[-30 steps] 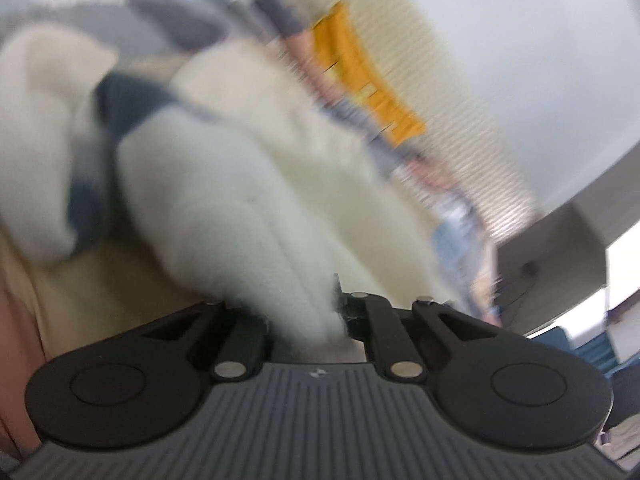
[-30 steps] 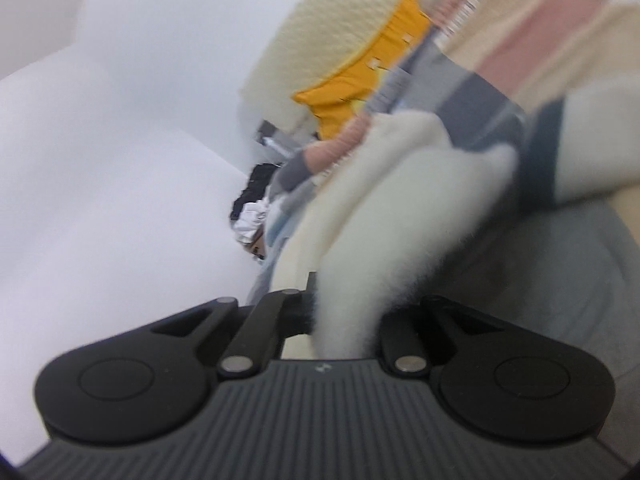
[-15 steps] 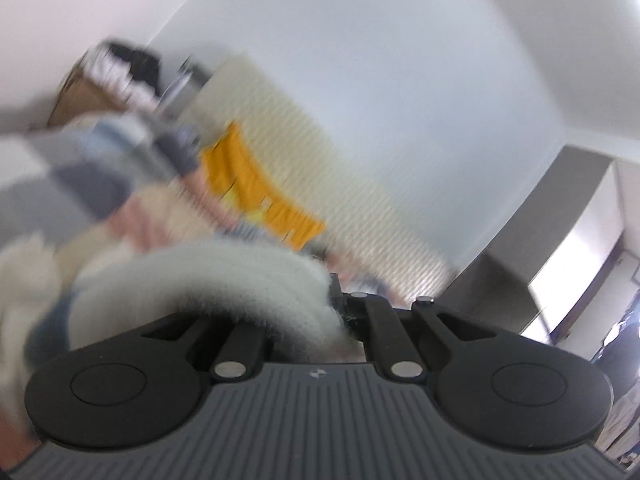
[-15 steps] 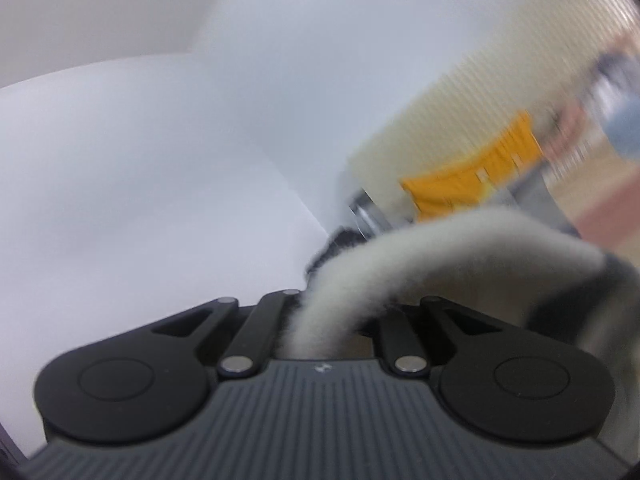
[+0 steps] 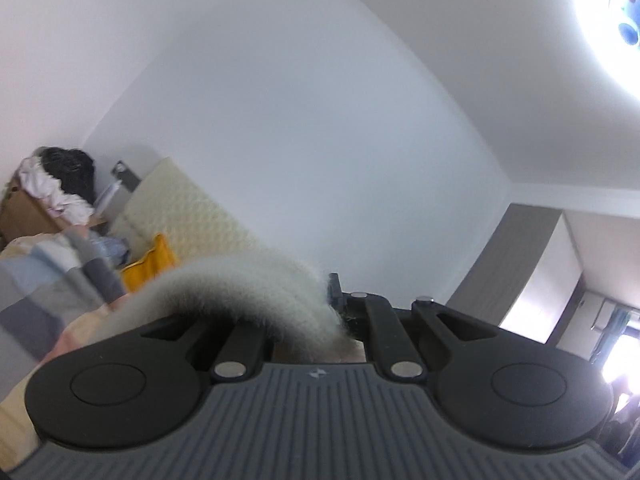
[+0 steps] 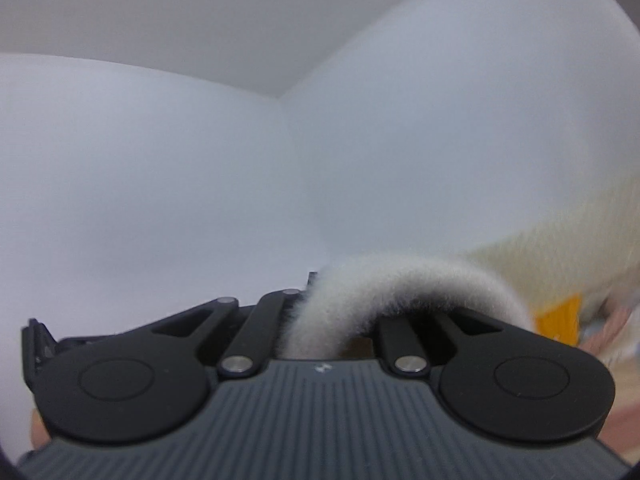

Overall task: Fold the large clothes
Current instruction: 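Lift the held blanket corners high with both grippers, spreading the blanket, then lower the blanket onto the bed and open both grippers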

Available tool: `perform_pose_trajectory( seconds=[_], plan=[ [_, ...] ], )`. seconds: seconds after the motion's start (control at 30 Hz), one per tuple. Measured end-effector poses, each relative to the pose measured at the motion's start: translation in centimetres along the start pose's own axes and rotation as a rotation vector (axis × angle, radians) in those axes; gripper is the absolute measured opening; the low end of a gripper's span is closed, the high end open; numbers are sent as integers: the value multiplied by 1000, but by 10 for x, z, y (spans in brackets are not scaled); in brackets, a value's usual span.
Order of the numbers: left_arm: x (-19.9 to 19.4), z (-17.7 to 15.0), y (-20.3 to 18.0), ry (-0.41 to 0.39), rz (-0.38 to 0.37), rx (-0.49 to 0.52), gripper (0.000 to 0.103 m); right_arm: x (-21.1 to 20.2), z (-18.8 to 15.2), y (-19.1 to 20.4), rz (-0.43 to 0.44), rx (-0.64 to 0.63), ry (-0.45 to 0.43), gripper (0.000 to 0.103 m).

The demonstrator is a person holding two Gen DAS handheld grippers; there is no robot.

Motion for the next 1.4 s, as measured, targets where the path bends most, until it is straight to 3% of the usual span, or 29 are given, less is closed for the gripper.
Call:
perform_pose_trajectory(
  seconds=[0.13,0.27,0.53,0.7,0.87,0.9,1.07,1.17,1.3,1.4],
  plan=[
    [31,20,-20,14,13,56,8,19,32,-5,-62,-53,-10,11],
    [69,-5,5,82,68,82,8,50,15,-42,-135,-60,72,11],
    [195,-115,126,282,216,27,8,141,-108,-193,-296,87,332,11],
    [290,-195,220,393,299,-18,8,197,-196,-298,-366,244,419,11],
    [411,-267,306,456,348,97,8,248,-281,-367,-435,246,478,12],
    [433,-282,322,473,357,112,8,245,-291,-362,-445,241,490,13],
    [532,-343,414,564,399,26,8,273,-374,-420,-485,217,597,13],
    [574,-379,459,625,438,30,8,287,-423,-458,-490,255,648,13],
    [602,-415,498,688,477,46,8,291,-465,-482,-477,309,717,14],
    [604,-427,511,725,483,57,8,290,-480,-493,-459,363,708,15]
  ],
)
Point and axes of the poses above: each gripper's, at about its wrist camera, not at the fingertips, and x roughly the way its jaws point, y to its left, z to its top, the point moved 6 cm from there along x, roughly the way its jaws point
